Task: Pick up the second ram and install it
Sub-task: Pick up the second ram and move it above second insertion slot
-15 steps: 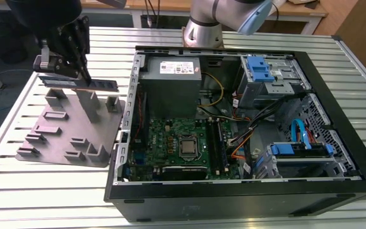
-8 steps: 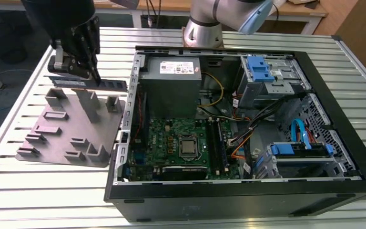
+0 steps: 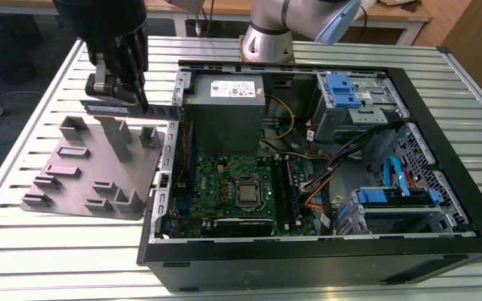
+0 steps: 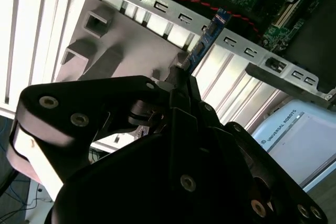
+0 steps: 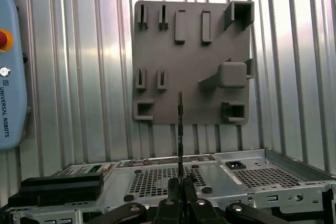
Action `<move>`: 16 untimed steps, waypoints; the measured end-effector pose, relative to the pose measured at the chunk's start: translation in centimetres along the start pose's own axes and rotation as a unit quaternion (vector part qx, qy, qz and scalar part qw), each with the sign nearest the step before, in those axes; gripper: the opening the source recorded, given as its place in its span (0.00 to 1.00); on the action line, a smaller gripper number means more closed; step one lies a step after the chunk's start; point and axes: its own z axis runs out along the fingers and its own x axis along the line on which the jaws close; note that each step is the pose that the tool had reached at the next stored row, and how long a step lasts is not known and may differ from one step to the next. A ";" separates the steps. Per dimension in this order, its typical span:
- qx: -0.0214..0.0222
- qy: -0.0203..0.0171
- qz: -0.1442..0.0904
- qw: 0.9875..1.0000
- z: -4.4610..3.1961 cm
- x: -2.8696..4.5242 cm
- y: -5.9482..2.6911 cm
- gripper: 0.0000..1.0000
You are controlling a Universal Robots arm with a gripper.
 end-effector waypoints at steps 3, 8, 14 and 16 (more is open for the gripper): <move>0.000 0.000 0.000 1.000 0.00 -0.06 -0.70 0.11; 0.000 0.000 0.000 1.000 0.00 -0.18 -1.90 0.11; 0.000 0.000 0.000 1.000 0.02 -0.34 -3.68 0.11; 0.000 0.000 0.000 1.000 0.02 -0.40 -4.32 0.11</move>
